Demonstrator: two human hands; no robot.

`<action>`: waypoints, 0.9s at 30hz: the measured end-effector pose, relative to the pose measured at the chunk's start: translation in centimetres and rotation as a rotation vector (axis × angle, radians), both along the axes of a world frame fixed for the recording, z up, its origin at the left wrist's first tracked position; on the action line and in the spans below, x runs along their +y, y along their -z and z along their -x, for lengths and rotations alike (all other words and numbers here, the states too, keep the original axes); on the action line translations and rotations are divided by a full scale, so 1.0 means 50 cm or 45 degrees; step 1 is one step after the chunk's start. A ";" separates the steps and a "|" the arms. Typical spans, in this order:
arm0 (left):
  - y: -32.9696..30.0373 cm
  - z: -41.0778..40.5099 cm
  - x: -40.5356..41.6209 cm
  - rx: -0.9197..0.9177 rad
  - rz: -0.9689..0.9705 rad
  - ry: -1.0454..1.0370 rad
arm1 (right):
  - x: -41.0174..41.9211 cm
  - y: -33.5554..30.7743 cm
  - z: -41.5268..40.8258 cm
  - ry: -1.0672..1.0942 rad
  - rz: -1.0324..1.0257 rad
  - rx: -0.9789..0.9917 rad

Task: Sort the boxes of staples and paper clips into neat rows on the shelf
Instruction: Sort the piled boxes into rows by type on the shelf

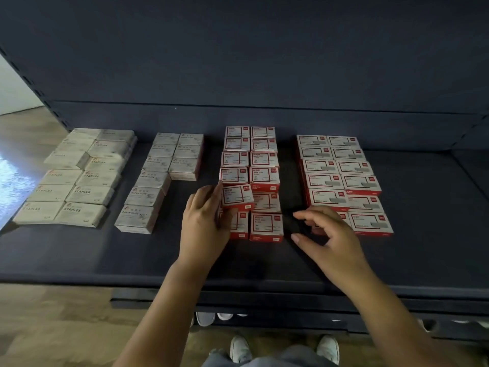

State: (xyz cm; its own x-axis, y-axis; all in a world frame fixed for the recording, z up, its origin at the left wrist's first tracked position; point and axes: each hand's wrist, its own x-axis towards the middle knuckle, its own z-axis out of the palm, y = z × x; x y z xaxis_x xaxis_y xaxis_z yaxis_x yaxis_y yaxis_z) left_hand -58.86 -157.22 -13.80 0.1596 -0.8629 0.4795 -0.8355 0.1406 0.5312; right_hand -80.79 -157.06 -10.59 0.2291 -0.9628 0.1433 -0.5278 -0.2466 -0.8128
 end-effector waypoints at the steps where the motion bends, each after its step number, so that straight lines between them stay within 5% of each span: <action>1: 0.001 0.001 0.002 0.010 -0.011 0.004 | 0.001 0.000 0.001 0.000 -0.001 0.000; 12: -0.007 0.010 0.006 0.231 -0.070 0.042 | 0.004 0.007 0.021 -0.010 -0.004 0.018; 17: -0.016 0.035 0.018 -0.050 0.071 -0.019 | -0.002 0.024 0.044 0.028 0.138 0.094; 27: -0.029 0.217 0.012 -0.194 0.164 0.366 | -0.018 0.041 0.165 0.149 0.419 0.190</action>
